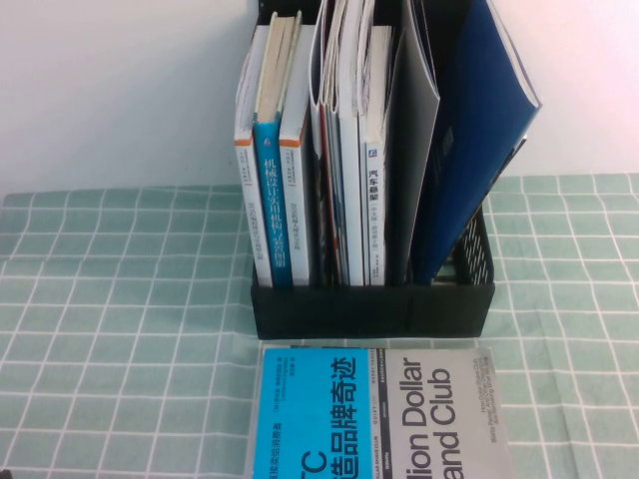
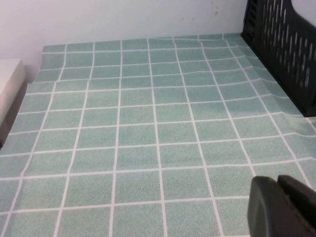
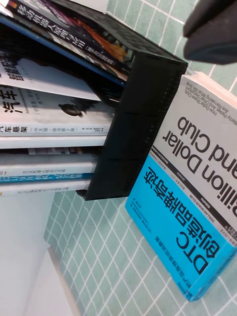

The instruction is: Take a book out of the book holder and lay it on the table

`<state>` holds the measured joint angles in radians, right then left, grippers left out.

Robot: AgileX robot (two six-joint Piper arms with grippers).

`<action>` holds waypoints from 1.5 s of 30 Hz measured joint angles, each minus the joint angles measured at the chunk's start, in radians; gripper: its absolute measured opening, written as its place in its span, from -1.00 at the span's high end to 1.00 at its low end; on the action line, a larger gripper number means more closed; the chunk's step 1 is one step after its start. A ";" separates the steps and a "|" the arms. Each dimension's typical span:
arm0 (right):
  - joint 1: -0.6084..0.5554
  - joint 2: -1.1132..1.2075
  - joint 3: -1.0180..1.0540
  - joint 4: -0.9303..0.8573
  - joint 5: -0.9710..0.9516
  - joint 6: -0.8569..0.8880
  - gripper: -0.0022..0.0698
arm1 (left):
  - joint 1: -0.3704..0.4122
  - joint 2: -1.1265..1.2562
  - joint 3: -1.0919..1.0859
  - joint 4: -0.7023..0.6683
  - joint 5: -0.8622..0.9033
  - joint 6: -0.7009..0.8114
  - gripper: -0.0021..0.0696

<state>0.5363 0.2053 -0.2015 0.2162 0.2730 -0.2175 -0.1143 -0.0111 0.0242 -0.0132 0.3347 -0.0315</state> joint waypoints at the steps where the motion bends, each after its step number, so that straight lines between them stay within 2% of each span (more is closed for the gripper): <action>1: 0.000 0.000 0.000 0.000 0.000 0.000 0.95 | 0.000 0.000 0.000 -0.003 0.000 0.000 0.95; 32: 0.000 0.000 0.000 0.000 -0.002 0.000 0.95 | 0.001 0.000 0.000 -0.007 0.002 -0.006 0.95; 36: -0.002 0.000 0.019 -0.095 -0.047 -0.010 0.95 | 0.001 0.000 0.000 -0.007 0.002 -0.006 0.95; 40: -0.075 -0.005 0.063 -0.184 -0.119 -0.014 0.95 | 0.001 0.000 0.000 -0.007 0.002 -0.006 0.95; 45: -0.289 -0.082 0.126 -0.233 -0.180 -0.016 0.95 | 0.001 0.000 0.000 -0.007 0.002 -0.006 0.95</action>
<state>0.2472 0.1230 -0.0754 -0.0170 0.0934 -0.2336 -0.1137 -0.0111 0.0242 -0.0207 0.3369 -0.0374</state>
